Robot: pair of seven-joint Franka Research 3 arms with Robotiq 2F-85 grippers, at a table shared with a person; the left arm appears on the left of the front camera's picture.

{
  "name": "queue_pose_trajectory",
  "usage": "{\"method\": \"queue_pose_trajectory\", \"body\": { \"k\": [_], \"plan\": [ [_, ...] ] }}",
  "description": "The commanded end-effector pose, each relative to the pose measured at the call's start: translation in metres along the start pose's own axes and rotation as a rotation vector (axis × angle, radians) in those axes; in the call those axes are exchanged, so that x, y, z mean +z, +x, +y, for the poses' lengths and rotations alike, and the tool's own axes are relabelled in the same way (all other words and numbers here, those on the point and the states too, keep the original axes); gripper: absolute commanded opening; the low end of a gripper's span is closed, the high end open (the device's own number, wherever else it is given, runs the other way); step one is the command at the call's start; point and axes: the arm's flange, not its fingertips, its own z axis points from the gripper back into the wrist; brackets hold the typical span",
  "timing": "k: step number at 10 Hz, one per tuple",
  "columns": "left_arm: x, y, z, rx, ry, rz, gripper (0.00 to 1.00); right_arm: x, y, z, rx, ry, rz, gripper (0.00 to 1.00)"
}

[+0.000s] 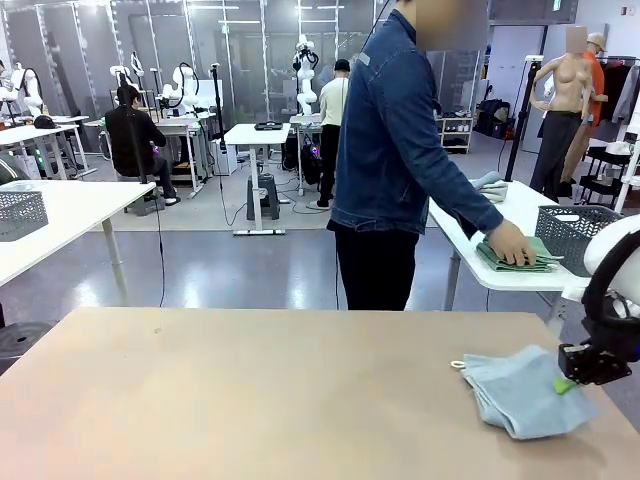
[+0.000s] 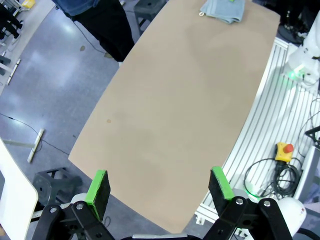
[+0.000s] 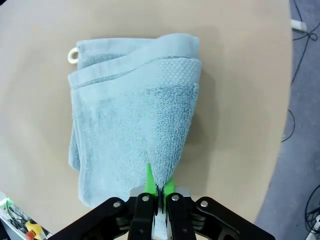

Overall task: Fold the towels and place them in the basket.
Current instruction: Place the folded Towel with hook on the right side of the table.

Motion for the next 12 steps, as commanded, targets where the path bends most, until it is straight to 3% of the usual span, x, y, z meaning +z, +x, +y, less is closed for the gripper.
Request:
{"method": "queue_pose_trajectory", "body": {
  "k": [1, 2, 3, 4, 5, 6, 9, 10, 12],
  "plan": [
    [-0.001, 0.0, -0.001, -0.001, 0.005, 0.0, 1.0, -0.001, 0.013, -0.008, 0.003, -0.015, 0.013, 0.06],
    [-0.001, 0.0, -0.001, -0.001, 0.005, 0.0, 1.0, -0.002, 0.014, -0.008, 0.009, -0.045, 0.016, 0.34],
    [-0.001, 0.0, -0.001, -0.001, 0.005, 0.0, 1.0, 0.003, 0.012, -0.007, 0.009, -0.067, 0.012, 0.38],
    [-0.001, 0.0, -0.001, -0.001, 0.005, 0.0, 1.0, 0.012, 0.008, -0.005, 0.005, -0.088, 0.008, 0.66],
    [-0.001, 0.0, -0.001, -0.001, 0.005, 0.0, 1.0, 0.019, 0.003, -0.001, -0.002, -0.124, 0.008, 0.71],
    [-0.001, 0.0, -0.001, -0.001, 0.005, 0.0, 1.0, 0.025, -0.001, 0.005, -0.018, -0.163, -0.021, 0.99],
    [-0.001, 0.0, -0.001, -0.001, 0.005, 0.0, 1.0, 0.042, -0.014, 0.026, -0.033, -0.235, -0.04, 1.0],
    [-0.001, 0.0, -0.001, -0.001, 0.005, 0.0, 1.0, 0.045, -0.017, 0.032, -0.034, -0.243, -0.042, 0.87],
    [-0.001, 0.0, -0.001, -0.001, 0.005, 0.0, 1.0, 0.044, -0.014, 0.042, -0.038, -0.247, -0.05, 0.99]
  ]
}}
